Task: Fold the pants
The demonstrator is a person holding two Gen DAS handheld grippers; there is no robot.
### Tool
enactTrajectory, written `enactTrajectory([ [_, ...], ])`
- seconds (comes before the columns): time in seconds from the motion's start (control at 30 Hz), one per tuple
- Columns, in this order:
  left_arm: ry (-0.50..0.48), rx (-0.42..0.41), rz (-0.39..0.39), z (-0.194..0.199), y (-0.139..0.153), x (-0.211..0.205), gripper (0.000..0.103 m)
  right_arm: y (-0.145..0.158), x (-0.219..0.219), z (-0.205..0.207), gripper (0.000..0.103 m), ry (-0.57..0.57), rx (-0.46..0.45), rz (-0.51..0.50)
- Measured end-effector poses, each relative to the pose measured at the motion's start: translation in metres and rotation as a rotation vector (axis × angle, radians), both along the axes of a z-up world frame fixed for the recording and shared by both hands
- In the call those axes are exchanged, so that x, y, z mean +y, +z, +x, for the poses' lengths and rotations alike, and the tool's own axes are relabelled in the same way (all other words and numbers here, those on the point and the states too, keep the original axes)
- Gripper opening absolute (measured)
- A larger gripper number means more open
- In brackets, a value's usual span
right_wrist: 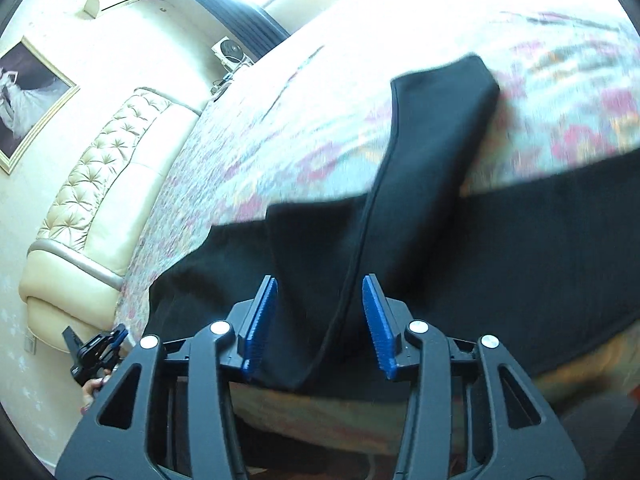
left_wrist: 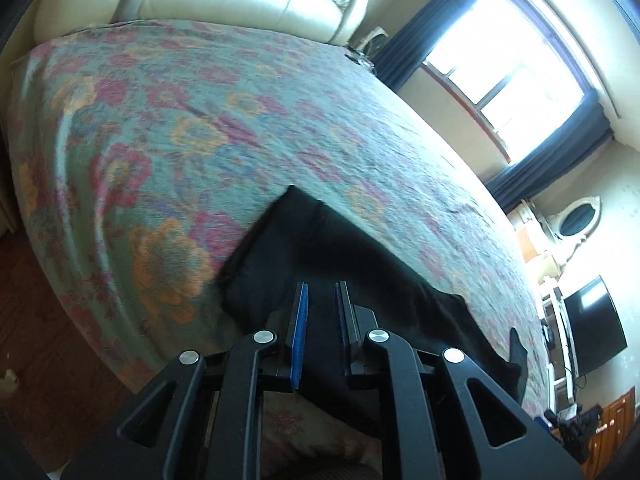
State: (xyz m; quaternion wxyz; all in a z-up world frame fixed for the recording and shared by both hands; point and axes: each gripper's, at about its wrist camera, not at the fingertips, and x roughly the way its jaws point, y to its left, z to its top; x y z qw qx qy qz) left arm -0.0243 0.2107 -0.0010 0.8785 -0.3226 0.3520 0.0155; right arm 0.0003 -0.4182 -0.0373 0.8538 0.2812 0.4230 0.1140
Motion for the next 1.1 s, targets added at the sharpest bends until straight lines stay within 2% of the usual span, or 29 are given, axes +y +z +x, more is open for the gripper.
enactTrajectory([
  [0.07,-0.077,-0.022,-0.02,0.009,0.006,-0.028,0.013,0.013,-0.004,0.048,0.053,0.001,-0.011,-0.102],
  [0.13,-0.163,-0.023,-0.06,0.02,0.002,-0.058,0.013,0.015,-0.008,0.097,0.053,-0.018,0.002,-0.233],
  [0.3,-0.35,0.048,-0.149,0.04,-0.025,-0.139,0.015,-0.02,0.008,0.214,0.053,-0.046,0.187,-0.493],
  [0.37,-0.399,0.076,-0.173,0.042,-0.038,-0.163,0.015,-0.043,0.005,0.238,0.053,-0.044,0.256,-0.576],
  [0.5,-0.485,0.15,-0.196,0.045,-0.061,-0.197,0.015,-0.072,0.004,0.263,0.053,-0.053,0.328,-0.671],
  [0.53,-0.497,0.16,-0.197,0.044,-0.065,-0.203,0.015,-0.075,0.002,0.264,0.051,-0.05,0.335,-0.669],
  [0.57,-0.51,0.165,-0.201,0.043,-0.067,-0.208,0.015,-0.075,0.0,0.264,0.042,-0.058,0.336,-0.659],
  [0.6,-0.521,0.168,-0.201,0.042,-0.069,-0.213,0.015,-0.075,-0.003,0.264,0.025,-0.059,0.334,-0.658],
  [0.67,-0.534,0.167,-0.196,0.043,-0.067,-0.219,0.015,-0.067,-0.013,0.261,0.009,-0.056,0.315,-0.606],
  [0.77,-0.543,0.155,-0.198,0.042,-0.062,-0.227,0.015,-0.041,-0.038,0.239,0.008,-0.093,0.245,-0.452],
  [0.93,-0.599,0.131,-0.18,0.041,-0.051,-0.252,0.015,0.012,-0.081,0.172,0.008,-0.141,0.089,-0.304],
  [0.97,-0.617,0.129,-0.176,0.041,-0.049,-0.259,0.016,0.021,-0.092,0.155,0.008,-0.156,0.062,-0.28],
  [1.0,-0.634,0.13,-0.171,0.04,-0.047,-0.268,0.026,0.029,-0.103,0.137,0.008,-0.168,0.036,-0.254],
  [1.03,-0.647,0.129,-0.17,0.04,-0.046,-0.276,0.029,0.035,-0.114,0.116,0.008,-0.186,0.01,-0.23],
  [1.1,-0.677,0.136,-0.175,0.038,-0.045,-0.295,0.032,0.045,-0.136,0.079,0.008,-0.218,-0.024,-0.197],
])
